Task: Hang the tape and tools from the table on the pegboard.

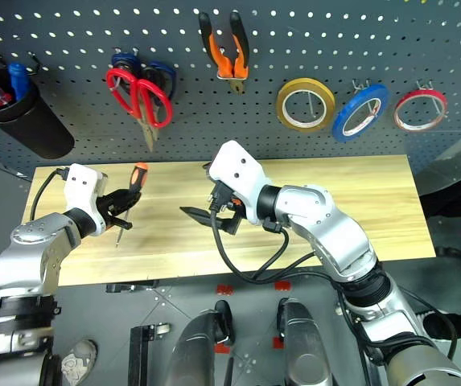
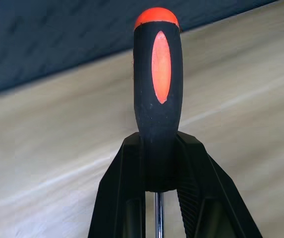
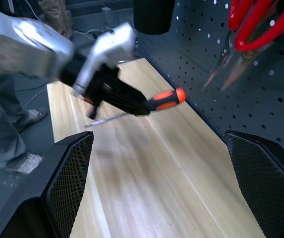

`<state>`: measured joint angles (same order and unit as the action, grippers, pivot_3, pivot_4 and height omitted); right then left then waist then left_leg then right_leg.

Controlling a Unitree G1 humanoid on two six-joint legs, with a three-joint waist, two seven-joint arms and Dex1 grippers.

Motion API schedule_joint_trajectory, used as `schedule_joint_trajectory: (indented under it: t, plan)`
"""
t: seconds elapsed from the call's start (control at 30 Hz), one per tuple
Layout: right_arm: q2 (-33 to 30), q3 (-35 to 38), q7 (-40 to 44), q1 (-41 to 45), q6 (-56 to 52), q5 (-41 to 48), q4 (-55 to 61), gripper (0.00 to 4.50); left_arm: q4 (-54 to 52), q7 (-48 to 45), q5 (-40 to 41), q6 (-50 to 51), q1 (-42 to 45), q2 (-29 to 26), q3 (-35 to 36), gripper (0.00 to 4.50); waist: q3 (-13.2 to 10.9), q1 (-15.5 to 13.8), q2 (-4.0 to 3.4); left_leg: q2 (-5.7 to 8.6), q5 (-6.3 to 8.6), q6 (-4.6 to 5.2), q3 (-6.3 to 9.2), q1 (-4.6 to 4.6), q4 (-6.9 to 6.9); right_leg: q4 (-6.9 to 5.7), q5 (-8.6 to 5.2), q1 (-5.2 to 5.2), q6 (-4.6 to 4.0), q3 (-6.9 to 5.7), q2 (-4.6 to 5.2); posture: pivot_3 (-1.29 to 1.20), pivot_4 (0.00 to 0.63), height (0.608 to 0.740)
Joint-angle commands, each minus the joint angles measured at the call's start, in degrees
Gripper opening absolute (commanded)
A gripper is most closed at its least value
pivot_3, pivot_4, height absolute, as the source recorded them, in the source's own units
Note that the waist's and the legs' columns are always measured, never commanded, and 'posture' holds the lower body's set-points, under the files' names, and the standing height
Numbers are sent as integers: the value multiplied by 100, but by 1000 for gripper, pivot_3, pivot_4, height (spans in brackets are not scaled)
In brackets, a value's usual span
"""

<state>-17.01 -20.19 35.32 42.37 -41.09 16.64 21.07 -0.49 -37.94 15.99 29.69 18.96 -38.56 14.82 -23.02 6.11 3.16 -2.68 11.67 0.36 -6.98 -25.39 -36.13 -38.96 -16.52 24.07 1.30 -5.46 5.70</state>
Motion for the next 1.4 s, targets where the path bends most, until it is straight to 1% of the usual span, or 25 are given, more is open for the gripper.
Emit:
schedule_joint_trajectory:
  t: [0.03, 0.23, 0.3, 0.43, 0.57, 0.67, 0.73, 0.77, 0.87, 0.97, 1.13, 1.27, 1.4]
  plan:
    - [8, 88, 117, 39, 228, 8, 147, 4500, -946, -252, 450, -38, -124, -177, 344, 492, 26, -6, 3, 1, -2, -2, 4, -2, -2, -2, 0, 0, 0, -3, 0, -207, 282, 740]
    - [-76, 188, 219, 109, 471, -25, 158, 4500, -1372, -122, 830, -98, 278, -345, 832, 492, 107, -51, 6, 2, -6, -1, 28, -23, -36, -11, 3, -4, -2, -25, -3, -193, 274, 740]
    - [-102, 244, 264, 117, 607, -24, 174, 4500, -1406, -67, 1105, 26, 437, -379, 1115, 492, 109, -53, 6, -1, -6, -1, 40, -38, -56, -15, 5, -3, -3, -33, -8, -185, 273, 740]
    - [-121, 320, 356, 139, 661, 72, 198, 4500, -1029, -171, 1780, 346, 892, -569, 1622, 492, 113, -63, 8, -1, -6, -1, 50, -43, -66, -23, 5, -3, -4, -43, -9, -188, 266, 740]
    - [-90, 403, 378, 266, 549, 153, 171, 4500, -711, -136, 2101, 406, 1533, -741, 1708, 492, 127, -112, 19, 0, -6, 0, 56, -48, -83, -38, 5, -3, -3, -49, -9, -197, 259, 740]
    - [-27, 519, 329, 396, 443, 205, 144, 4500, -543, 4, 1850, 89, 1827, -838, 1576, 492, 157, -120, 34, 1, -7, 0, 57, -48, -90, -49, 5, -4, -3, -49, -9, -195, 255, 740]
    - [11, 590, 305, 501, 391, 219, 120, 4500, -414, 338, 1240, -553, 1971, -839, 1359, 492, 176, -120, 33, 2, -7, 1, 57, -47, -93, -54, 5, -3, -3, -51, -8, -191, 248, 740]
    - [41, 612, 267, 553, 384, 206, 106, 4500, -384, 646, 947, -913, 2092, -739, 1303, 492, 196, -120, 32, 2, -7, 1, 57, -47, -93, -56, 5, -3, -4, -52, -9, -191, 246, 740]
    - [109, 632, 197, 657, 410, 132, 6, 4500, -279, 1163, 431, -1585, 2351, -561, 1144, 492, 246, -119, 42, 2, -8, 1, 58, -48, -93, -59, 5, -2, -4, -59, -9, -194, 237, 740]
    - [124, 628, 158, 750, 441, 56, -78, 4500, -286, 1427, 207, -1875, 2659, -460, 961, 492, 290, -119, 55, 3, -8, 2, 56, -48, -96, -63, 5, -2, -4, -60, -9, -194, 234, 740]
    - [149, 636, 147, 980, 438, -9, -171, 4500, -165, 1719, 108, -2131, 3226, -276, 781, 492, 331, -105, 60, 1, -9, 3, 56, -48, -111, -83, 5, 0, -4, -62, -9, -200, 225, 740]
    - [163, 615, 154, 1063, 456, -22, -236, 4500, -12, 1873, -128, -2307, 3067, -279, 784, 492, 419, -88, 56, 0, -9, 3, 54, -44, -116, -94, 5, 1, -4, -59, -10, -203, 223, 740]
    - [227, 596, 136, 1087, 463, -28, -263, 4500, 152, 2058, -349, -2569, 2910, -310, 832, 492, 425, -88, 56, -6, -9, 4, 57, -47, -144, -109, 5, 0, -4, -57, -14, -199, 223, 740]
